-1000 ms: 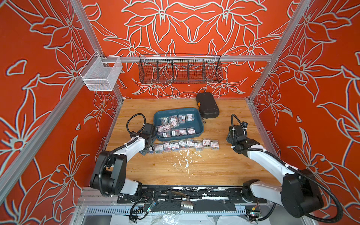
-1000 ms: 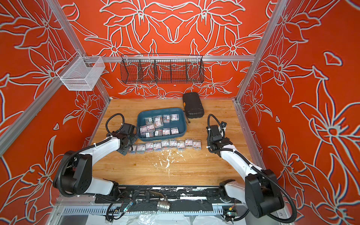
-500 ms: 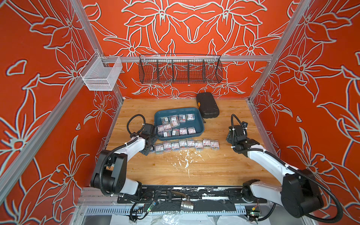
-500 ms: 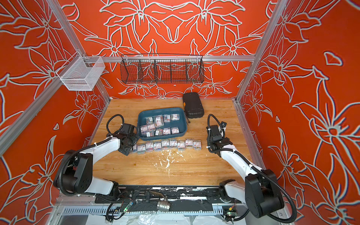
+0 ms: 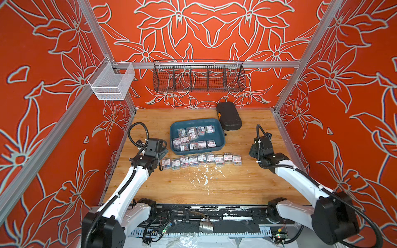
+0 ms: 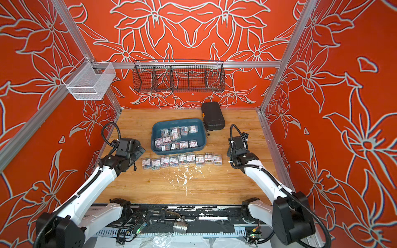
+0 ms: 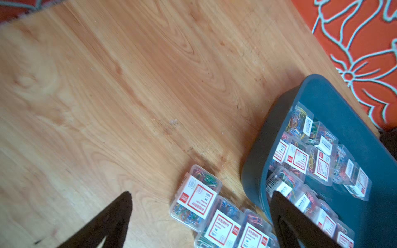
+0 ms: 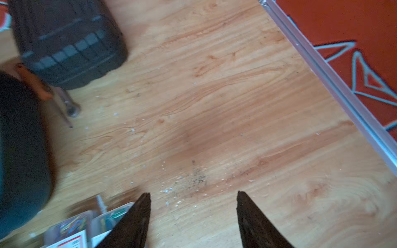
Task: Take the paper clips out of the storage box
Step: Adjust the boxed paper clips in the storage box.
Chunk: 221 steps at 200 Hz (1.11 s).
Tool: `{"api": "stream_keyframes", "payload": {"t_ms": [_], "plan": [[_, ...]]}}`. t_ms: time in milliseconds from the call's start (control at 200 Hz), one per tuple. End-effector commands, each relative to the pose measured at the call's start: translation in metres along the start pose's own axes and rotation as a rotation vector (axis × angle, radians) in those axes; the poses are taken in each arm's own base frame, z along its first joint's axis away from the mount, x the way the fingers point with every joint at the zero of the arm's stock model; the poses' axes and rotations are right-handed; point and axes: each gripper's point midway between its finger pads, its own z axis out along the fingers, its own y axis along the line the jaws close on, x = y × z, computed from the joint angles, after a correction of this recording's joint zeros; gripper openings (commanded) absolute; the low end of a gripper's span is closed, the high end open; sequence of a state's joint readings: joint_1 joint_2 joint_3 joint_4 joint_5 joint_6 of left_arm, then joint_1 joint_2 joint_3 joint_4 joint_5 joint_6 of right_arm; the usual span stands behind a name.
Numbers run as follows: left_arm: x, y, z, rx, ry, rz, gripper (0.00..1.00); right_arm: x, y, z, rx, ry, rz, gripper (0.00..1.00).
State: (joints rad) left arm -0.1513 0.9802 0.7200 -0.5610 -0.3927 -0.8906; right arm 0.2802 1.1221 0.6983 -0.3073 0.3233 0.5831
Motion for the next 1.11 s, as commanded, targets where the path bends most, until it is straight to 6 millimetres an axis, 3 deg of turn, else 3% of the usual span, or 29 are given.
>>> {"api": "stream_keyframes", "payload": {"t_ms": [0, 115, 230, 460, 595, 696, 836, 966, 1101], "plan": [[0.004, 0.031, 0.007, -0.091, -0.059, 0.132, 0.97, -0.012, 0.044, -0.023, -0.200, 0.000, 0.021, 0.65], [0.019, 0.025, 0.010, -0.016, -0.007, 0.141, 0.97, -0.016, 0.085, -0.039, -0.271, -0.017, -0.050, 0.65], [0.020, 0.008, -0.007, 0.067, 0.055, 0.112, 0.97, -0.013, 0.129, -0.043, -0.337, 0.013, -0.121, 0.65], [0.017, -0.034, -0.040, 0.240, 0.170, 0.052, 0.97, 0.002, 0.203, -0.024, -0.392, 0.083, -0.246, 0.64], [0.007, -0.044, -0.042, 0.249, 0.150, 0.085, 0.97, 0.011, 0.237, -0.007, -0.378, 0.117, -0.315, 0.64], [0.001, -0.037, -0.028, 0.193, 0.091, 0.116, 0.97, 0.022, 0.259, 0.007, -0.381, 0.150, -0.356, 0.63], [0.010, -0.035, -0.008, 0.179, 0.083, 0.200, 0.97, 0.038, 0.292, 0.020, -0.414, 0.169, -0.433, 0.64], [0.013, -0.004, 0.026, 0.003, 0.022, 0.224, 0.97, 0.055, 0.316, 0.031, -0.426, 0.182, -0.507, 0.67], [0.009, 0.024, 0.041, -0.138, -0.049, 0.183, 0.97, 0.073, 0.335, 0.047, -0.422, 0.224, -0.541, 0.67]]}}
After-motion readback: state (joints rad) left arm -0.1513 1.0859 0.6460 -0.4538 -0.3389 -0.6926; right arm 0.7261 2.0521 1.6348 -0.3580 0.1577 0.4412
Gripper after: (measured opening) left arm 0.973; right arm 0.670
